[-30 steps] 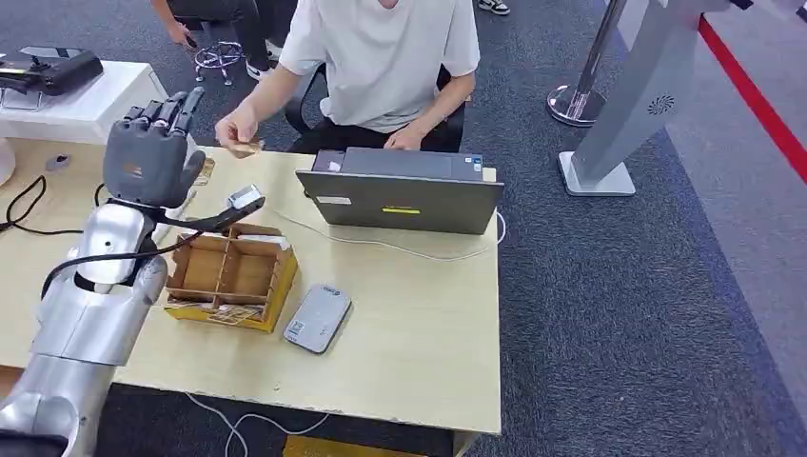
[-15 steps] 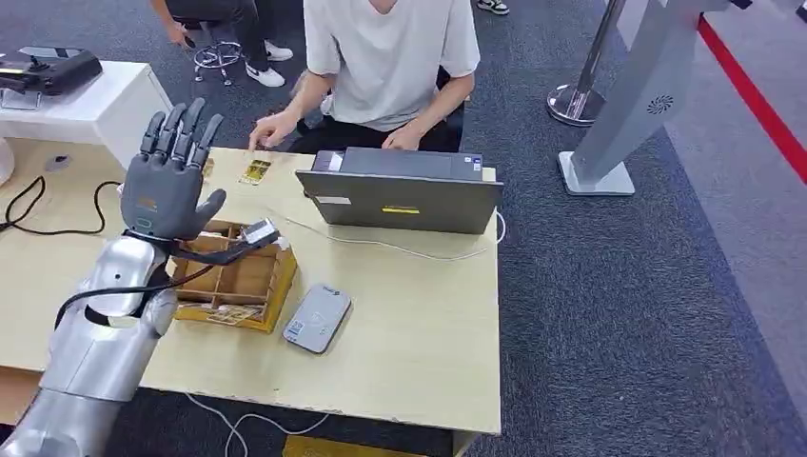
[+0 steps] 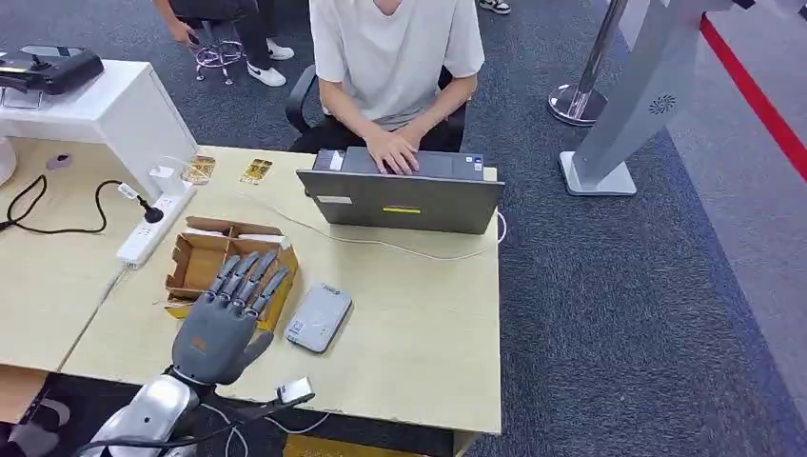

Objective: Pass the card to the sensor for recognition and then transmit it.

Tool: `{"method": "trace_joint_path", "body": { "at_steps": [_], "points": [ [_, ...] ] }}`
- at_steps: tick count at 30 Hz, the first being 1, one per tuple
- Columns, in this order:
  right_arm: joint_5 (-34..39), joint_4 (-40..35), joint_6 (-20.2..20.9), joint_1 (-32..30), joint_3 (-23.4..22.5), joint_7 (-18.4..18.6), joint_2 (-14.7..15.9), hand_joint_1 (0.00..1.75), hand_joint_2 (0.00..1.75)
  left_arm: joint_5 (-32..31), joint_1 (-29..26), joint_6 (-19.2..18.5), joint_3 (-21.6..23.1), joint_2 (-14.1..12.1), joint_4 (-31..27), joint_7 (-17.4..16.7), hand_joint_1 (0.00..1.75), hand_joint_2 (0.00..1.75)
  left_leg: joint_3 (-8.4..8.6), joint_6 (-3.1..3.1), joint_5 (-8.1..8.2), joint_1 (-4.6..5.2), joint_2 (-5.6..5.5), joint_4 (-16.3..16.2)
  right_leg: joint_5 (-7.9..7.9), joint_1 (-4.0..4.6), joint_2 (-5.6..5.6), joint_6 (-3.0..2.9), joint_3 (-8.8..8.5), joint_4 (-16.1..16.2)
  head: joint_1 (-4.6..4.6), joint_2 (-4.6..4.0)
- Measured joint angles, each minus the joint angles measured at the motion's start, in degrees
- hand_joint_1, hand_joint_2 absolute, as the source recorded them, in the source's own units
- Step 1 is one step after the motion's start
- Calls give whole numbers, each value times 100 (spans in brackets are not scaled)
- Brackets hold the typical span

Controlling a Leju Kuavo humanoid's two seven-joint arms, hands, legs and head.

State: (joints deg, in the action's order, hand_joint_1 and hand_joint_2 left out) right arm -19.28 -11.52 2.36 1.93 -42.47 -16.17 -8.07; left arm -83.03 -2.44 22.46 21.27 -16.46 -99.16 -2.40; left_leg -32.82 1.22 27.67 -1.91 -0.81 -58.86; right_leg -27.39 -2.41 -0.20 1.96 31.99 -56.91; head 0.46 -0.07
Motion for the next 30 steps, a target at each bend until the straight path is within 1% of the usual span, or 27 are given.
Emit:
{"method": "trace_joint_path", "body": {
  "at_steps": [2, 3, 7, 11, 14, 17, 23, 30],
  "points": [
    [-37, 0, -2, 0, -15, 0, 0, 0, 0, 98, -29, -209, -24, -2, 67, -18, 0, 175, 0, -1, -5, 0, 0, 0, 3, 0, 0, 0, -2, 0, 0, 0],
    [-55, 0, -2, 0, -22, 2, -2, 0, 0, 94, -32, -242, -46, -2, 118, -68, 0, 175, 0, -3, -6, 0, 0, 0, 5, 0, 0, -1, -1, 0, -2, 0],
    [-140, 0, -2, 0, -35, 31, -4, 0, 0, 72, 22, -242, -258, 2, 410, -227, 0, 175, 1, -2, -8, 0, 0, 0, 6, 0, -1, -1, -2, 0, 0, 0],
    [-208, 0, -2, 2, -35, 57, -7, 0, 0, 107, 139, -238, -529, 9, 721, -262, 0, 175, 1, -2, -10, 0, -1, 0, 8, 0, -1, -2, -2, -2, 0, 0],
    [-210, 0, -2, 2, -35, 59, -7, 0, 0, 109, 172, -238, -623, 9, 844, -271, 0, 175, 1, -2, -10, 0, -1, 0, 8, 0, -1, -2, -1, -2, -2, 0],
    [-232, 0, 0, 3, -35, 68, -9, 0, 0, 100, 177, -203, -667, 13, 940, -282, 0, 175, 0, -2, -9, 0, -1, 0, 7, 0, -1, -3, -1, -1, -2, 0],
    [-313, 0, -11, 4, -35, 101, -11, 0, 0, 172, 237, -13, -948, 28, 1204, -245, 0, 175, 0, -2, -10, 0, -1, 0, 7, 0, 0, -2, 0, -1, 0, 0],
    [-341, -2, -13, 7, -35, 103, -11, 0, 0, 186, 271, 27, -1080, 59, 1375, -223, 0, 175, 0, -2, -10, 0, -1, 0, 8, 0, -1, -2, -1, -1, 0, 0]
  ]
}}
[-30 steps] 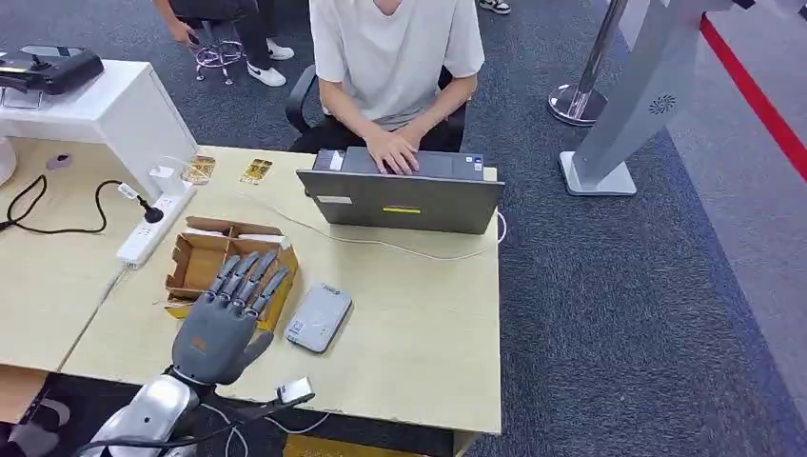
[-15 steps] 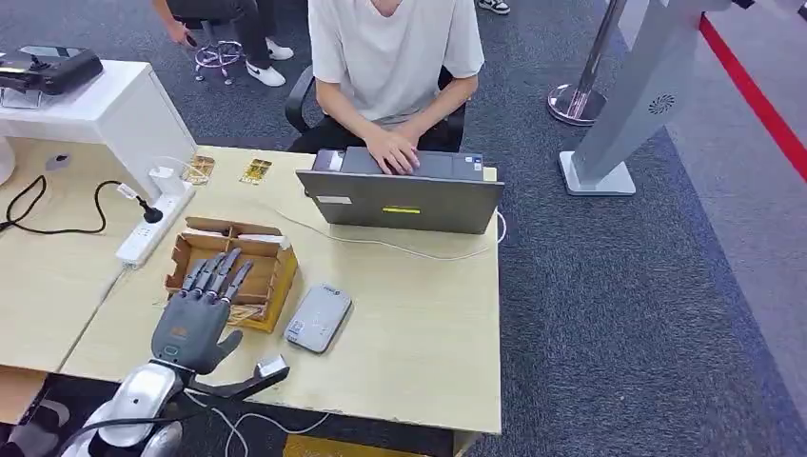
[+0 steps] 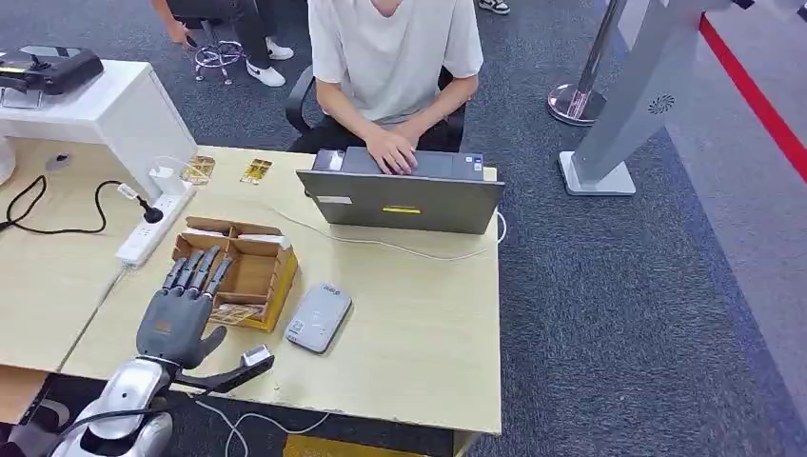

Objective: Pass the card to the sensor for recognition and then transmit it.

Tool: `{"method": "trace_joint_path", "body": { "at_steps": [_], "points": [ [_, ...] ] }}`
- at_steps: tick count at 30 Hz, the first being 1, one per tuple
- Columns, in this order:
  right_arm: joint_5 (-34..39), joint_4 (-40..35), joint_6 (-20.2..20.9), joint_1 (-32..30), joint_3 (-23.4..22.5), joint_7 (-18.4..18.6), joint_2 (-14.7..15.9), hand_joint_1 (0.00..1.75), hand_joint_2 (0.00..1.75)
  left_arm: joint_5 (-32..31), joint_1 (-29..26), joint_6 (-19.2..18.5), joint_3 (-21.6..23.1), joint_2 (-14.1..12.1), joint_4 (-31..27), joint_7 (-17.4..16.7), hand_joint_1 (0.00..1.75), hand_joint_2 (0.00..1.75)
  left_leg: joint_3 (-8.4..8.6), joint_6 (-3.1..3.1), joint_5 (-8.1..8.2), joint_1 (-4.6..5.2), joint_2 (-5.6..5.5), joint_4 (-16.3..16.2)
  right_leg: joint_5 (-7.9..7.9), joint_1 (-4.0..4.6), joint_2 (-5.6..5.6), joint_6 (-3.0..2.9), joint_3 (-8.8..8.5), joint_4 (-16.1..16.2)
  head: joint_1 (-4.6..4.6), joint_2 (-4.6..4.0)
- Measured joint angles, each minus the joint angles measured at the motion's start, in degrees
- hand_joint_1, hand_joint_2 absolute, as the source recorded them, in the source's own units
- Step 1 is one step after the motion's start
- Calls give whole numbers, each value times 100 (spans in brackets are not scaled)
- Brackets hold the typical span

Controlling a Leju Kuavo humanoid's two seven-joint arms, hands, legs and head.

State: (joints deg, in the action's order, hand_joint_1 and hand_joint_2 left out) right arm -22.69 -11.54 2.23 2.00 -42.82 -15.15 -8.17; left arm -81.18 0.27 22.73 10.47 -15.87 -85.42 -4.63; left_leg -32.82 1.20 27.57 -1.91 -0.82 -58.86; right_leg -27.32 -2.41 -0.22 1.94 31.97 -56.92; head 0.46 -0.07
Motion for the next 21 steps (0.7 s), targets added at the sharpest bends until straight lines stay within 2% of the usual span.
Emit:
{"method": "trace_joint_path", "body": {
  "at_steps": [21],
  "points": [
    [-61, 0, 2, 0, 0, 9, 0, 0, 0, -59, 23, 11, -101, 7, 199, -4, 0, 175, 0, 0, 0, 0, 0, 0, 0, 0, 0, 0, 0, 0, -2, 0]
  ]
}}
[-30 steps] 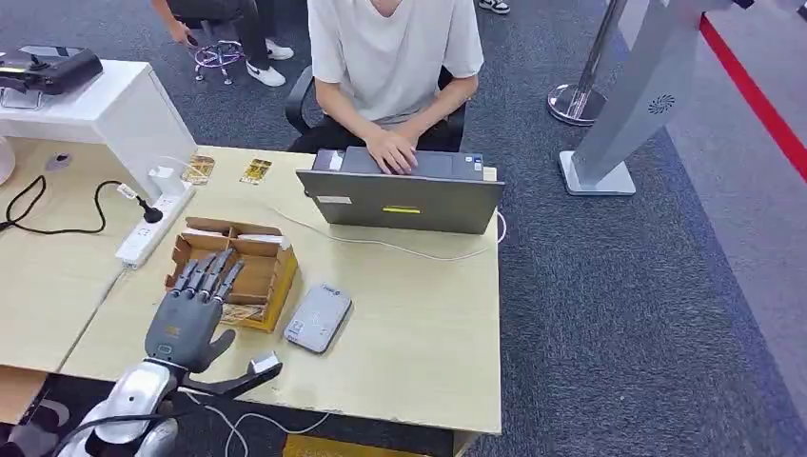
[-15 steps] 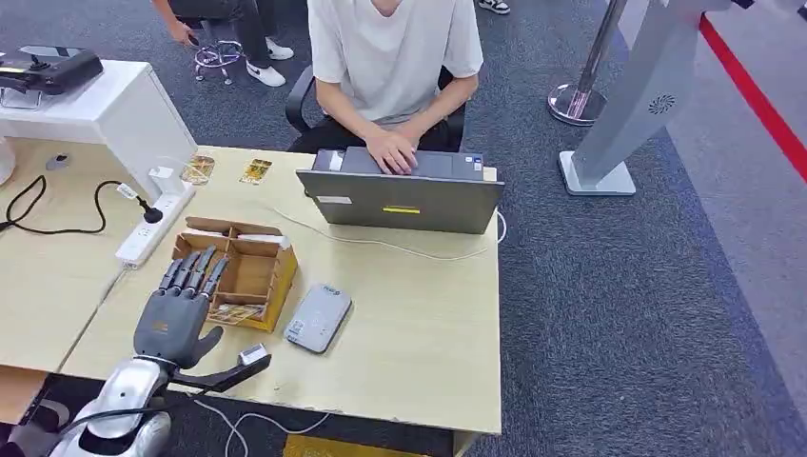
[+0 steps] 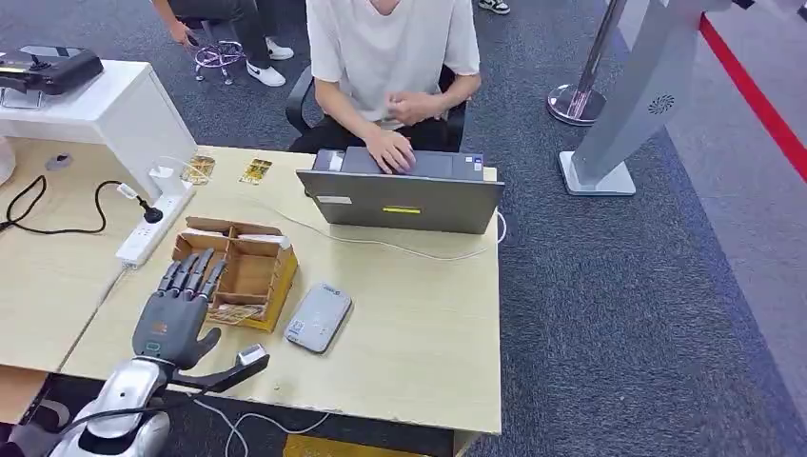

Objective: Pass the card to the sensor for recognition and then transmit it.

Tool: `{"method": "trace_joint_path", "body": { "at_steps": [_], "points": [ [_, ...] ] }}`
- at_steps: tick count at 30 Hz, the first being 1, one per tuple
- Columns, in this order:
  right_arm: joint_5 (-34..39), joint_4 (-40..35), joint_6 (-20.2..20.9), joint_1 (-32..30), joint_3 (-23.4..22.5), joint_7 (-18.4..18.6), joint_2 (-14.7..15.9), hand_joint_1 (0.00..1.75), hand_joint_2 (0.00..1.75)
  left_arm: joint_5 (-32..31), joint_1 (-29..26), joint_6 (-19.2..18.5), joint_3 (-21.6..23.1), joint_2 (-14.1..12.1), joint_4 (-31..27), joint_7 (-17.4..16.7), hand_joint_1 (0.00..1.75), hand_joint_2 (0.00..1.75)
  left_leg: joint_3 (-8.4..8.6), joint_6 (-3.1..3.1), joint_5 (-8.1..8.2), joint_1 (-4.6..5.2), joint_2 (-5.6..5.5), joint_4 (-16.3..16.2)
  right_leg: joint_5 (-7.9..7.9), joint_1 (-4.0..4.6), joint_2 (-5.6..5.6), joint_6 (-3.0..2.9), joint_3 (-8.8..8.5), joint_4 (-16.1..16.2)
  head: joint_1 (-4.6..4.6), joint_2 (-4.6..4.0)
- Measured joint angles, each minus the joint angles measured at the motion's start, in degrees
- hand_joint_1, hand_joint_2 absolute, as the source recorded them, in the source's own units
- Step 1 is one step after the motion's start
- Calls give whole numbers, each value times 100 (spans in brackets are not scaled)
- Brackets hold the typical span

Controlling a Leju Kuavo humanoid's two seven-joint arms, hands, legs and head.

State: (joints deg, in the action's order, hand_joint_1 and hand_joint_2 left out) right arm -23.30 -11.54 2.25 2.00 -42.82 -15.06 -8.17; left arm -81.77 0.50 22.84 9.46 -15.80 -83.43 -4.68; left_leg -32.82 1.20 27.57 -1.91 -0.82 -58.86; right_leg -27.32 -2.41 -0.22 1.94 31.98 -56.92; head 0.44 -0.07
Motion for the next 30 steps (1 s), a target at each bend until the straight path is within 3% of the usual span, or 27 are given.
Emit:
{"method": "trace_joint_path", "body": {
  "at_steps": [30],
  "points": [
    [-131, -2, 9, -1, -17, 52, 0, 0, 0, 20, 72, 50, 2, 168, 339, 120, 0, 175, 0, 0, 0, 0, 0, 0, 0, 0, 0, 0, 1, 0, 0, 0]
  ]
}}
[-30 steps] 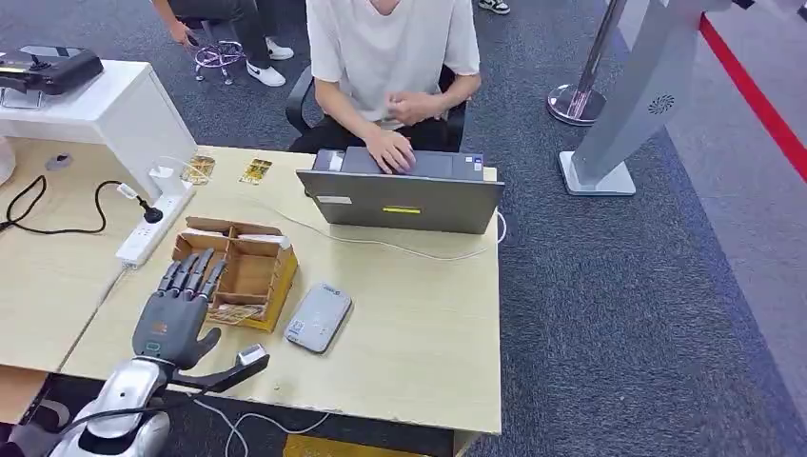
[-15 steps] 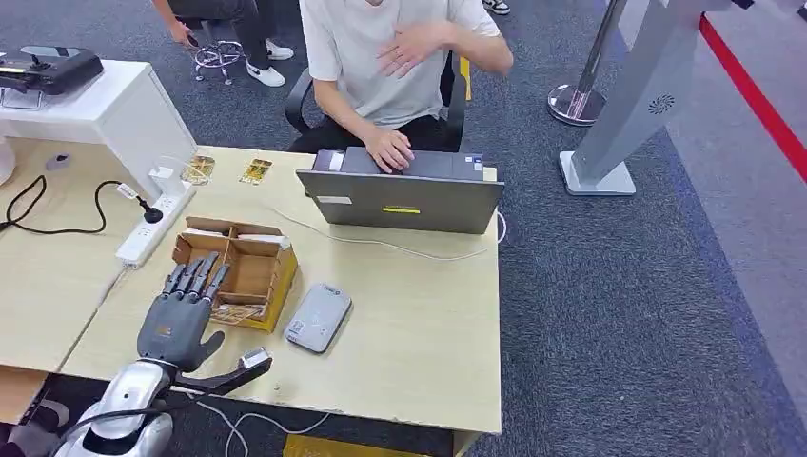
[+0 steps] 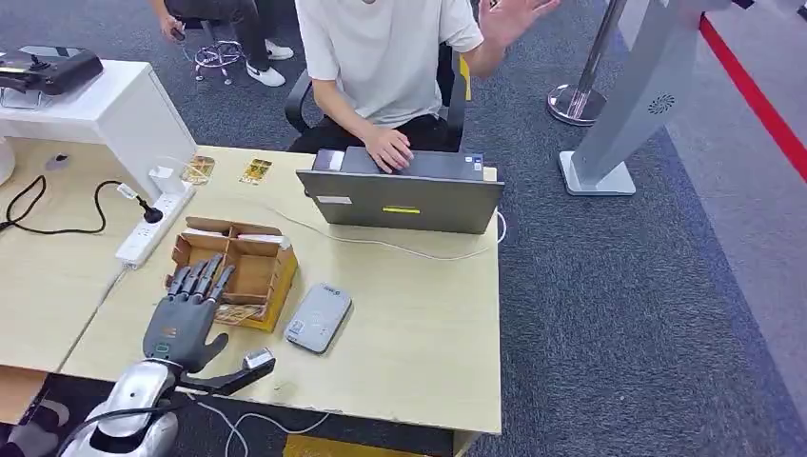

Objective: Pass the card to the sensor for recognition and then transmit it.

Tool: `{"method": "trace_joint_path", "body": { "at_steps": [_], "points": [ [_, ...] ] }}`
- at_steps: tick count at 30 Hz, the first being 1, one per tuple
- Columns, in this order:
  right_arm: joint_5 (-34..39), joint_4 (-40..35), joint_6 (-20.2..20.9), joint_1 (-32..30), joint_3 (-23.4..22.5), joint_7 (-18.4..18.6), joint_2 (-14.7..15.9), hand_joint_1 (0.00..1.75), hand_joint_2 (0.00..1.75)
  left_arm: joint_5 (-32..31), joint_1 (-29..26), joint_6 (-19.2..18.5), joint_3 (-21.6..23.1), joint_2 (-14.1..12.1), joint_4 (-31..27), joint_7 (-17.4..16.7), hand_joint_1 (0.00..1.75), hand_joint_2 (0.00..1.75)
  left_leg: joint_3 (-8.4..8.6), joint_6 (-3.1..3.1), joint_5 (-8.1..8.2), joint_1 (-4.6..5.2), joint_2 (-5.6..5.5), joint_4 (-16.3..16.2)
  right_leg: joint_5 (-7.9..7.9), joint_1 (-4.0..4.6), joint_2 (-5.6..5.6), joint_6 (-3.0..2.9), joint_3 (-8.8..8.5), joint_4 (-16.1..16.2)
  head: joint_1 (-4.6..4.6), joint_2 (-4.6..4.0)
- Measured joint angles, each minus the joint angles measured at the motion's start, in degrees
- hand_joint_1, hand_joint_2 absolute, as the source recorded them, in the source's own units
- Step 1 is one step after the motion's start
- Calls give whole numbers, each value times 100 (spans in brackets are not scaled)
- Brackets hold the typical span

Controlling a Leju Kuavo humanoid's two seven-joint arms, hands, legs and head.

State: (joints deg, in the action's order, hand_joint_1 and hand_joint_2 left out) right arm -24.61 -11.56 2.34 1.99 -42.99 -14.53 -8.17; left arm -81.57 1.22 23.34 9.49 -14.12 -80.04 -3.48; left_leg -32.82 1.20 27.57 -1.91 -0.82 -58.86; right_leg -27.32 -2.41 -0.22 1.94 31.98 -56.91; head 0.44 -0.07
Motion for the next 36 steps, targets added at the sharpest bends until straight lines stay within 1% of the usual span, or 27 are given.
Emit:
{"method": "trace_joint_path", "body": {
  "at_steps": [4, 5, 19, 33, 35, 36],
  "points": [
    [-4, 0, 7, 1, -2, -7, 0, 0, 0, 4, 0, -2, 0, 4, 15, 0, 0, 175, 0, 0, 0, 0, 0, 0, 0, 0, 0, 0, 0, 0, 0, 0],
    [-4, 0, 9, 1, -4, -7, 0, 0, 0, 7, 0, -2, 0, 4, 15, 0, 175, 175, 0, 0, 0, 0, 0, 0, 0, 0, 0, 0, 0, 0, 0, 0],
    [-59, 0, 31, 1, -83, -15, 0, 0, 0, 162, 0, 22, 0, 4, 17, 61, 175, 175, 0, 0, 0, 0, 0, 0, 0, 0, 0, 0, 0, 0, 2, 0],
    [-70, 0, 61, 2, -90, -50, 0, 0, 0, 168, 18, 52, 0, 2, 17, 70, 175, 175, 0, 0, 0, 0, 0, 0, 0, 0, 0, 0, 0, 0, 0, 0],
    [-74, 0, 61, 3, -103, -55, 0, 0, 0, 151, 25, 96, 0, 4, 26, 33, 175, 175, 0, 0, 0, 0, 0, 0, 0, 0, 0, 0, -1, 0, 0, 0],
    [-83, 0, 63, 3, -111, -57, 0, 0, 0, 118, 23, 196, 0, 7, 31, 7, 175, 175, 0, 0, 0, 0, 0, 0, 0, 0, 0, 0, -1, 0, 2, 0]
  ]
}}
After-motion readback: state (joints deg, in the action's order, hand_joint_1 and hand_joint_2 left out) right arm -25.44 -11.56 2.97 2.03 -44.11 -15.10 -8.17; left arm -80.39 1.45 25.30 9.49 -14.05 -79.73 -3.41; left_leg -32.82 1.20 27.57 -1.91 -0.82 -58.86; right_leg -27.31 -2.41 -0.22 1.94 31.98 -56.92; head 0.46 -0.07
